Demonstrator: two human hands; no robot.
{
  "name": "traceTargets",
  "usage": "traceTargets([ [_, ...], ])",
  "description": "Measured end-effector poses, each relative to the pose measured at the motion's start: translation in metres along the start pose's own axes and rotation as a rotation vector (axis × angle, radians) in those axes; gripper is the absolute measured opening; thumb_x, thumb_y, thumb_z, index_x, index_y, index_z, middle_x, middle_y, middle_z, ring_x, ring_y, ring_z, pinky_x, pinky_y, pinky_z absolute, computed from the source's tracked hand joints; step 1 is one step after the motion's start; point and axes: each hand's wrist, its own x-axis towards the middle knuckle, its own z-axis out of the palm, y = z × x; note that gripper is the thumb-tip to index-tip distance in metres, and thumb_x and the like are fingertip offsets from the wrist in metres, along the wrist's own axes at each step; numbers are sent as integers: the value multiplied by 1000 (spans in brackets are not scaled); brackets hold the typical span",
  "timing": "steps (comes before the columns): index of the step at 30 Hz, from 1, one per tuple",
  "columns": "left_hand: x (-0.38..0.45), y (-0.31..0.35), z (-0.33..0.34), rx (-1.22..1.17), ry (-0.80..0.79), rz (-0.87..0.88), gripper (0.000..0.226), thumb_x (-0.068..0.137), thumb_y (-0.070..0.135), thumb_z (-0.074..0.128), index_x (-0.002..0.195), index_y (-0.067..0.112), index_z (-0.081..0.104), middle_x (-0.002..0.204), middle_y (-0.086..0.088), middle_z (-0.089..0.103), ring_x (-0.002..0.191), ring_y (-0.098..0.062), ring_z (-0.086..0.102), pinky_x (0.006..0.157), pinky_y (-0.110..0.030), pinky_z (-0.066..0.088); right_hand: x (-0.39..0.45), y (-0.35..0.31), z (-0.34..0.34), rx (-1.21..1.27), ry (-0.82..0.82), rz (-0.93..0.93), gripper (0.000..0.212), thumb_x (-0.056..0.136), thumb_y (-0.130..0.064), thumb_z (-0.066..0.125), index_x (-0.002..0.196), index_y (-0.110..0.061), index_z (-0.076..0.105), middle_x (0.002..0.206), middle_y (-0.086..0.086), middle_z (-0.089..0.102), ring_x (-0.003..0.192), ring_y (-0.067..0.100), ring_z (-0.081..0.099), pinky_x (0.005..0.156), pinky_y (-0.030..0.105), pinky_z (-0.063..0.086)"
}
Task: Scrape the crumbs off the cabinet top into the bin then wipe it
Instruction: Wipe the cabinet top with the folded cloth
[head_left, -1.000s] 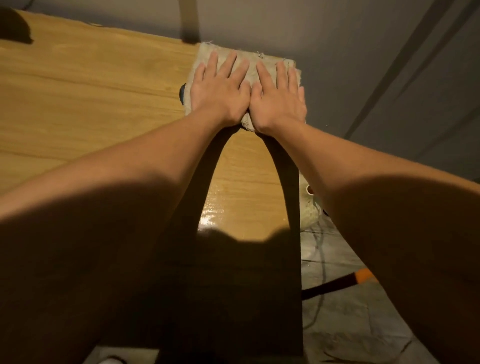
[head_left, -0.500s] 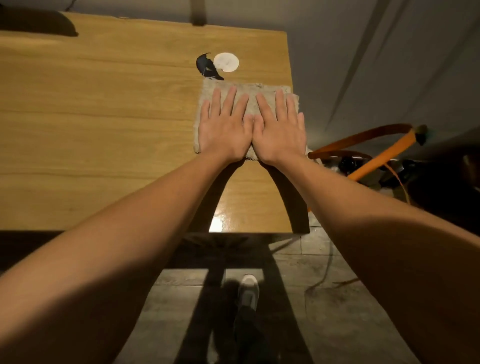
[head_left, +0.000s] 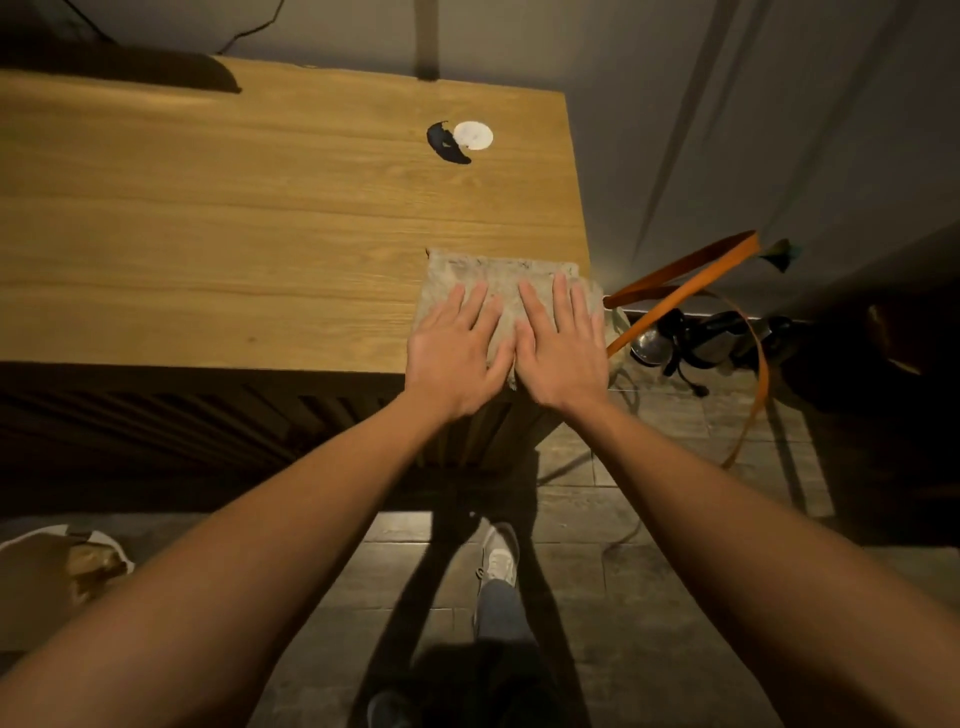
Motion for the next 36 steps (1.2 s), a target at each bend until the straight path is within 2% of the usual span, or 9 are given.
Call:
traceTargets([
  [7, -32, 3, -3, 154, -129, 66, 98, 84, 73, 34, 158, 18, 3, 166, -6, -1, 153, -25, -1, 120, -39, 14, -33, 11, -8, 25, -99, -87, 68, 101, -66, 19, 161, -42, 0, 170, 2, -15, 156, 21, -17, 126, 46, -5],
  [10, -37, 6, -4, 279, -155, 72, 109, 83, 45, 68, 157, 16, -7, 166, -9, -5, 153, -28, -1, 119, -37, 19, -36, 15, -13, 14, -136, -130, 75, 99, -67, 27, 162, -39, -3, 169, 4, -19, 155, 23, -20, 125, 47, -6],
  [15, -46, 17, -8, 249, -105, 21, 74, 97, 11, 47, 157, 13, 3, 166, -11, 8, 152, -30, 12, 106, -37, 43, -46, 23, -20, -67, -232, -225, 115, 81, -51, 65, 161, -31, -14, 165, 12, -31, 152, 28, -28, 126, 54, -2],
  [18, -47, 20, -23, 240, -172, -6, 83, 92, 10, 60, 157, 15, 9, 165, -10, 12, 151, -29, 17, 97, -38, 49, -49, 19, -25, -199, -295, -254, 137, 73, -63, 76, 158, -25, -24, 161, 18, -36, 150, 34, -31, 126, 53, -6],
  [20, -41, 25, -38, 201, -196, -9, 72, 87, 9, 66, 149, 15, 29, 153, -7, 36, 138, -28, 41, 82, -37, 54, -51, 12, -30, -232, -343, -213, 146, 68, -67, 81, 157, -21, -26, 159, 21, -36, 149, 37, -31, 124, 52, -7],
  [22, -33, 29, -56, 173, -210, -1, 43, 85, 11, 67, 124, 16, 51, 114, -2, 58, 100, -22, 61, 67, -35, 55, -54, 3, -35, -224, -364, -167, 139, 73, -58, 82, 159, -21, -22, 160, 23, -33, 150, 39, -28, 125, 53, -4],
  [24, -29, 28, -72, 99, -265, -3, 34, 82, 16, 69, 112, 18, 54, 98, -2, 64, 84, -22, 64, 69, -37, 56, -58, -1, -42, -176, -346, -145, 123, 82, -41, 79, 161, -22, -12, 164, 22, -26, 153, 37, -23, 127, 51, 1],
  [30, -38, 17, -98, 18, -304, 94, 40, 80, 20, 68, 116, 22, 51, 118, -3, 45, 77, -18, 55, 59, -29, 46, -78, 11, -68, 129, -218, -103, 78, 81, -21, 70, 150, -24, 34, 153, 5, 28, 143, 25, 30, 109, 41, 46],
  [36, -50, 3, -139, -184, -243, 54, 37, 87, 27, 61, 122, 24, 48, 96, 3, 64, 85, -17, 62, 66, -28, 42, -74, 15, -95, 344, -302, -262, 71, 85, -33, 62, 151, -28, 36, 145, -3, 49, 131, 17, 48, 105, 36, 46],
])
